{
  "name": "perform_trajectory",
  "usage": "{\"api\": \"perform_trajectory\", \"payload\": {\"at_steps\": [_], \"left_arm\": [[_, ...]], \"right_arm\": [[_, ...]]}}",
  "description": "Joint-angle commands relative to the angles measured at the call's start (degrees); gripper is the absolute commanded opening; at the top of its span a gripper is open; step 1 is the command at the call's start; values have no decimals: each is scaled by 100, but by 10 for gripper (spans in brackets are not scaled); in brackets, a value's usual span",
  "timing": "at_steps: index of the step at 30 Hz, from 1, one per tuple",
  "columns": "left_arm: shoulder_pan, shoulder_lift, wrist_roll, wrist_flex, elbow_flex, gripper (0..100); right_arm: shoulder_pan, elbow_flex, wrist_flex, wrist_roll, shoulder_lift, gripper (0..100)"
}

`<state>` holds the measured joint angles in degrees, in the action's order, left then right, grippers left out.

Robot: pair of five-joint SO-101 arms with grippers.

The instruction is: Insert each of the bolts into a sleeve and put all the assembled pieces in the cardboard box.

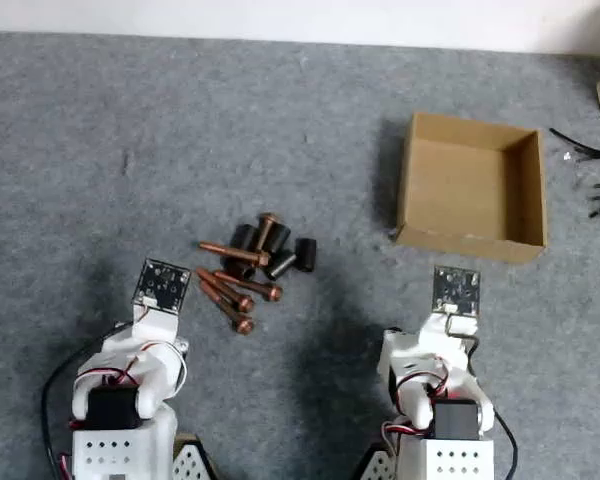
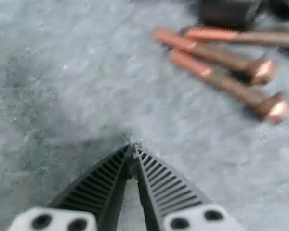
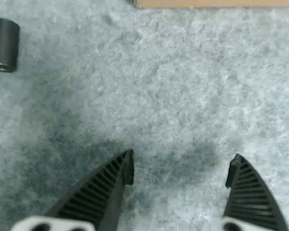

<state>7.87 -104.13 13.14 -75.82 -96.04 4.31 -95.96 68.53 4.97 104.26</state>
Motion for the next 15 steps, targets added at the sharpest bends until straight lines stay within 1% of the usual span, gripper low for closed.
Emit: {"api": "perform_trajectory", "payload": {"at_steps": [1,5,8,11,12,14,15], "left_arm": [[57,-48,62,105,-110,6],[57,-48,62,132,-110,6],[57,-48,70,352,-110,6],[189,-40,176,229,84,8],[382,-40,501,229,233,8],[927,-40,1495,387,708,8],[1191,-40,1785,422,963,8]], "right_arm": [[-48,-796,31,62,66,286],[-48,-796,31,62,66,286],[-48,-796,31,62,66,286],[-48,-796,31,62,66,286],[-48,-796,31,62,66,286],[-48,-796,31,62,66,286],[-48,-796,31,62,66,286]]}}
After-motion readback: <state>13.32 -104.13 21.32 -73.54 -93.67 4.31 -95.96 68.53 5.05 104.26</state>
